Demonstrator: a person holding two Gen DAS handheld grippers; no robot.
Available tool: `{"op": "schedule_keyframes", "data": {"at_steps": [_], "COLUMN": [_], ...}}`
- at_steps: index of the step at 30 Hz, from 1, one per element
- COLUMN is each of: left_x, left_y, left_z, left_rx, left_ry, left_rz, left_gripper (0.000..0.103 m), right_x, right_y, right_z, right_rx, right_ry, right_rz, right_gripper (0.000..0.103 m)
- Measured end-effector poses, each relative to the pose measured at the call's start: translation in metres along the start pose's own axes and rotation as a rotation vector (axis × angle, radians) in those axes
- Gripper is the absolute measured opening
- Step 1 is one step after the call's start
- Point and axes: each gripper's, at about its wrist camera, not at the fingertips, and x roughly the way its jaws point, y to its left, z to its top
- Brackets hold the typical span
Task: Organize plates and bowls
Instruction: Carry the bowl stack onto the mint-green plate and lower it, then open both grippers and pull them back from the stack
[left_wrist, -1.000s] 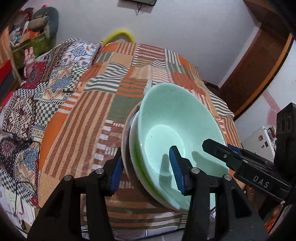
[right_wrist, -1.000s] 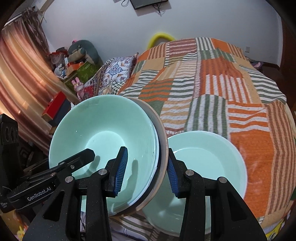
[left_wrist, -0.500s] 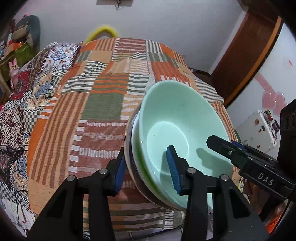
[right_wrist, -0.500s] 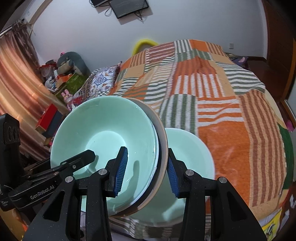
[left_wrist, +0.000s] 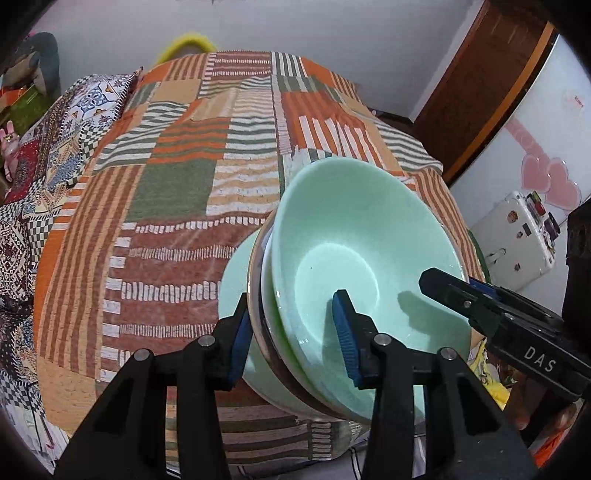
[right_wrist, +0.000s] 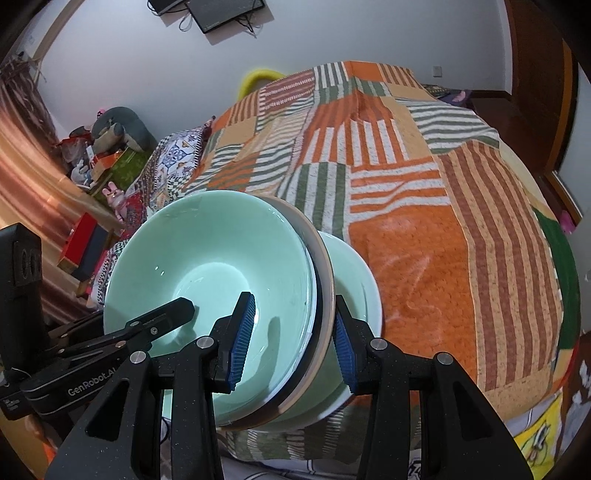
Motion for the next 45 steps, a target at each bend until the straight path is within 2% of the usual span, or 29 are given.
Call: {"op": "schedule_keyframes", "data": {"at_steps": [6, 26, 31, 35, 37, 41, 45], "left_x": [0.013, 0.022, 0.008, 0.002, -0.002, -0.019, -0.047], "left_y": [-0.002, 0.003, 0.002, 0.009, 0.008, 0.003, 0.002], "left_z": [-0.002, 0.003, 0.006, 0.007, 0.006, 0.004, 0.005], "left_rx": [0.006, -0.032, -0.012, -0.045, -0.043, -0.018, -0.008], "left_ry": [0.032, 0.034, -0.040, -0.030, -0.038, -0.081, -0.141], "left_rz": [0.001, -0.026, 0.056, 0.011, 0.017, 0.038, 0.038], "left_gripper": [0.043, 0.043, 0.043, 0.044, 0.044, 0.044, 0.045], "right_x": [0.003, 0.012, 0.012, 0.008, 0.002, -0.013, -0.032], "right_y": [-0.007, -0.014, -0.017, -0.015, -0.014, -0.010, -0.001], "right_z": [-0.003, -0.004, -0.004, -0.005, -0.006, -0.006, -0.001], "right_rx": [0.019, 0.056, 0.064, 0.056, 0.052, 0.023, -0.012], "right_ry": [0.015, 0.024, 0.031, 0.026, 0.015, -0.024, -0.071], "right_rz": [-0.009, 0.003, 0.017, 0.012, 0.010, -0.003, 0.012], "right_gripper": [0.038, 0.038, 0.040, 0.042, 0.044, 0.050, 0.050]}}
